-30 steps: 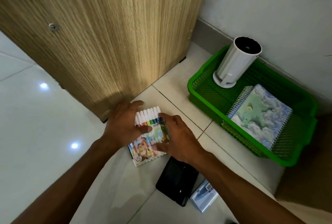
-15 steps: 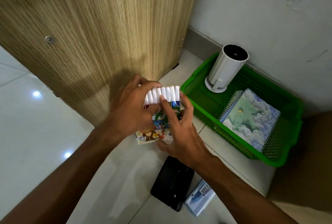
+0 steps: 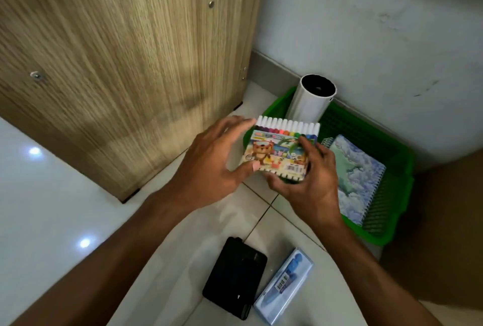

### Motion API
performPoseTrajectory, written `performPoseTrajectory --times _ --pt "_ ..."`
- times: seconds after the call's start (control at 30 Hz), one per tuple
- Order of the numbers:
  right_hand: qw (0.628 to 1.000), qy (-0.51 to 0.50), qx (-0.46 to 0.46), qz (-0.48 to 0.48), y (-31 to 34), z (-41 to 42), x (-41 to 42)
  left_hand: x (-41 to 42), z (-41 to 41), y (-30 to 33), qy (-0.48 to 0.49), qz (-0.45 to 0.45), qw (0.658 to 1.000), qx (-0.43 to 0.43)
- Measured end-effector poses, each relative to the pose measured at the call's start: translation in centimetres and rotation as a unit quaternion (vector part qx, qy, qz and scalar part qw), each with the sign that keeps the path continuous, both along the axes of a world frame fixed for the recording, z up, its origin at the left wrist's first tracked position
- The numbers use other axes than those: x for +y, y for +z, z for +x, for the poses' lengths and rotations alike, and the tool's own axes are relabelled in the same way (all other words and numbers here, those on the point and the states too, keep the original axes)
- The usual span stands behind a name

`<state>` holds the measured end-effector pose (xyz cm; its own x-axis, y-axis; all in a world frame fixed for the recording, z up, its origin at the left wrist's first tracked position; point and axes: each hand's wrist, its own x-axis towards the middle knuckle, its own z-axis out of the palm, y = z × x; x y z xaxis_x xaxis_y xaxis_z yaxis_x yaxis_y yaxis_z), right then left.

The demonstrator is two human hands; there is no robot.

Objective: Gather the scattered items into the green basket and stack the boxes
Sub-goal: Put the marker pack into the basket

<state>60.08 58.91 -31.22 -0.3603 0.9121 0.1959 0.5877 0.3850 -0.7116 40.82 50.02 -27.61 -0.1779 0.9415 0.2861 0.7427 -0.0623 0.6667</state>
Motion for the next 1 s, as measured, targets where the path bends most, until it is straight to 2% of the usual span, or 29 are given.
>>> performPoseTrajectory --times 0.17,0.33,0.47,0.63,0.73,0.83,1.0 --pt "0.992 -0.077 -0.063 -0.08 -0.2 1.2 2.6 0.0 0.2 -1.8 0.007 -0.002 1.0 -0.019" --pt "0.976 -0.056 -0.137 -0.157 -1.0 0.1 4.6 0.0 0.1 -2.5 0.02 -0.001 0.999 -0.036" --pt "0.932 -0.013 -0.25 -0.263 -2.4 -0.9 5.3 -0.3 0.0 -2.6 0.027 -0.011 0.999 -0.029" --pt "0.929 -0.035 -0.314 -0.195 -2.7 -0.9 6.4 -0.6 -0.4 -2.8 0.029 -0.019 0.999 -0.026" --pt "0.956 0.041 -0.264 -0.124 -2.5 -1.2 7.6 -0.7 -0.5 -3.0 0.033 -0.02 0.999 -0.028" --pt "0.959 0.148 -0.204 -0.131 -3.3 -1.8 8.1 -0.6 -0.6 -3.3 0.034 -0.021 0.999 -0.034" --pt "0.961 0.158 -0.166 -0.155 -4.1 -1.9 8.7 -0.2 -0.8 -3.8 0.034 -0.021 0.998 -0.045"
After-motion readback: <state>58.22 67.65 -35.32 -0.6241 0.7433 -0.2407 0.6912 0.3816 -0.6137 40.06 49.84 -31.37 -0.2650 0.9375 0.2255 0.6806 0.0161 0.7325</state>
